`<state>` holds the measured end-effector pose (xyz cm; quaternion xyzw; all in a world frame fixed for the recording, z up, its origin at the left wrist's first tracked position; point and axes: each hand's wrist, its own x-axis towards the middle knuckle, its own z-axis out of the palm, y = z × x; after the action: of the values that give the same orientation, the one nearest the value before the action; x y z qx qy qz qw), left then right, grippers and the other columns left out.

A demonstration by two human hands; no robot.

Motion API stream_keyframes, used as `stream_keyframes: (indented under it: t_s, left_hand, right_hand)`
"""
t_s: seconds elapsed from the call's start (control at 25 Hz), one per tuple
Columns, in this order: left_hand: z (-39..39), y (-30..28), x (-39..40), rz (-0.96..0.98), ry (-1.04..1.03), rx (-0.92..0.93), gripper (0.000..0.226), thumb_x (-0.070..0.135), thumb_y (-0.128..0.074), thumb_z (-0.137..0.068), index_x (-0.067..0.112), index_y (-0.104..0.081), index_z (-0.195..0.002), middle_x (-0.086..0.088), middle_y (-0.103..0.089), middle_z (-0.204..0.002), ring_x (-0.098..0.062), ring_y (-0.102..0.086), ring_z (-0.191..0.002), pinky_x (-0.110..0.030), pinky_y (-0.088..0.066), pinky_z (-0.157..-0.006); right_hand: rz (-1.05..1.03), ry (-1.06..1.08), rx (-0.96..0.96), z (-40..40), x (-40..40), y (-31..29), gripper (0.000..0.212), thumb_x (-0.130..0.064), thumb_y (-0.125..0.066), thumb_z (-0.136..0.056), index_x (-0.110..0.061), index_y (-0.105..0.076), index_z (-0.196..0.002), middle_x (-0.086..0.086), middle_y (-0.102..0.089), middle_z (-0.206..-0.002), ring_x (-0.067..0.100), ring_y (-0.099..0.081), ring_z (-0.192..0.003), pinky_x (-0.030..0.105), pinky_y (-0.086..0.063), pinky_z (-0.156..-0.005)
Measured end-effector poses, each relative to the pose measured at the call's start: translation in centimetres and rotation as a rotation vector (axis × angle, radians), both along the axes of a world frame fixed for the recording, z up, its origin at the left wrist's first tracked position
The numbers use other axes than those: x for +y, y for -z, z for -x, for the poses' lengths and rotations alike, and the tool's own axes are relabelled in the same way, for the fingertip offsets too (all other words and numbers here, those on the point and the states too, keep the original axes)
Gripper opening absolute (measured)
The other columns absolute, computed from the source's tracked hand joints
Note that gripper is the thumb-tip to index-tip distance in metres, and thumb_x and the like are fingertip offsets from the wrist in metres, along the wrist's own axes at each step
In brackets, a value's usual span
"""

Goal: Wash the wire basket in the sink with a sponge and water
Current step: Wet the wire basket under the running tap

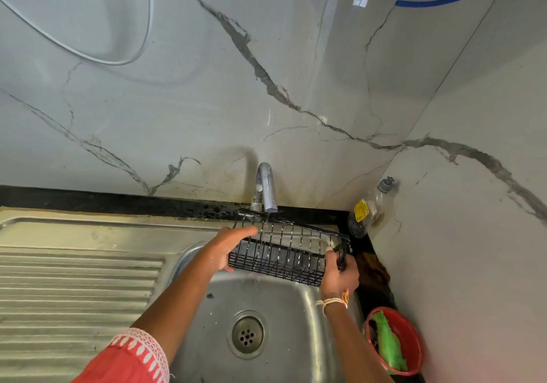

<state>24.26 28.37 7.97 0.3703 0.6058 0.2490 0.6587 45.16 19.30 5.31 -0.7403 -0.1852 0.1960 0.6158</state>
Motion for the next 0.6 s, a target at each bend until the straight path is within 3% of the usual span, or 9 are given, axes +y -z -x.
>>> stream_keyframes:
  t_s: [0.08, 0.16, 0.32, 0.48, 0.6]
  left_hand:
    - [1.7, 0.7, -0.2, 0.075, -0.036, -0.063, 0.041, 0.037, -0.072, -0.08, 0.019, -0.058, -0.114, -0.013, -0.039, -0.147, -0.04, -0.04, -0.13, -0.059, -0.042, -0.095]
    - [3.4, 1.2, -0.8, 0.137, -0.106, -0.139, 0.026, 0.027, -0.073, -0.079, 0.015, -0.061, -0.098, -0.016, -0.044, -0.137, -0.043, -0.044, -0.123, -0.064, -0.044, -0.092]
    - [6.1, 3.4, -2.9, 0.26, -0.319, -0.303, 0.032, 0.012, -0.068, -0.076, 0.004, -0.055, -0.104, -0.018, -0.047, -0.125, -0.051, -0.043, -0.118, -0.073, -0.037, -0.092]
    - [6.6, 5.1, -5.0, 0.373, -0.465, -0.369, 0.014, 0.012, -0.058, -0.084, 0.003, -0.051, -0.093, -0.024, -0.053, -0.105, -0.049, -0.046, -0.109, -0.071, -0.03, -0.101]
    - [6.5, 6.1, -5.7, 0.408, -0.498, -0.357, 0.025, 0.014, -0.061, -0.084, 0.001, -0.051, -0.103, -0.031, -0.052, -0.115, -0.052, -0.047, -0.115, -0.069, -0.035, -0.1]
  right_hand:
    - [-0.009, -0.056, -0.047, 1.1, 0.7, -0.8, 0.023, -0.021, -0.073, -0.079, -0.003, -0.06, -0.076, 0.006, -0.058, -0.068, 0.019, -0.051, -0.062, 0.027, -0.036, -0.067]
    - [-0.006, -0.127, -0.107, 2.3, 1.4, -1.3, 0.023, -0.019, -0.077, -0.076, -0.005, -0.058, -0.072, 0.008, -0.058, -0.067, 0.018, -0.051, -0.059, 0.026, -0.036, -0.063]
    - [0.064, -0.324, -0.298, 4.6, 2.7, -2.1, 0.031, -0.039, -0.079, -0.067, -0.017, -0.057, -0.072, -0.001, -0.058, -0.068, 0.013, -0.053, -0.061, 0.025, -0.039, -0.054]
    - [0.11, -0.487, -0.473, 6.3, 3.3, -2.8, 0.039, -0.057, -0.069, -0.059, -0.024, -0.055, -0.074, -0.006, -0.058, -0.074, 0.011, -0.055, -0.067, 0.029, -0.049, -0.055]
    - [0.123, -0.526, -0.571, 6.7, 3.1, -2.9, 0.042, -0.061, -0.065, -0.057, -0.025, -0.052, -0.074, -0.006, -0.056, -0.077, 0.014, -0.055, -0.068, 0.031, -0.05, -0.055]
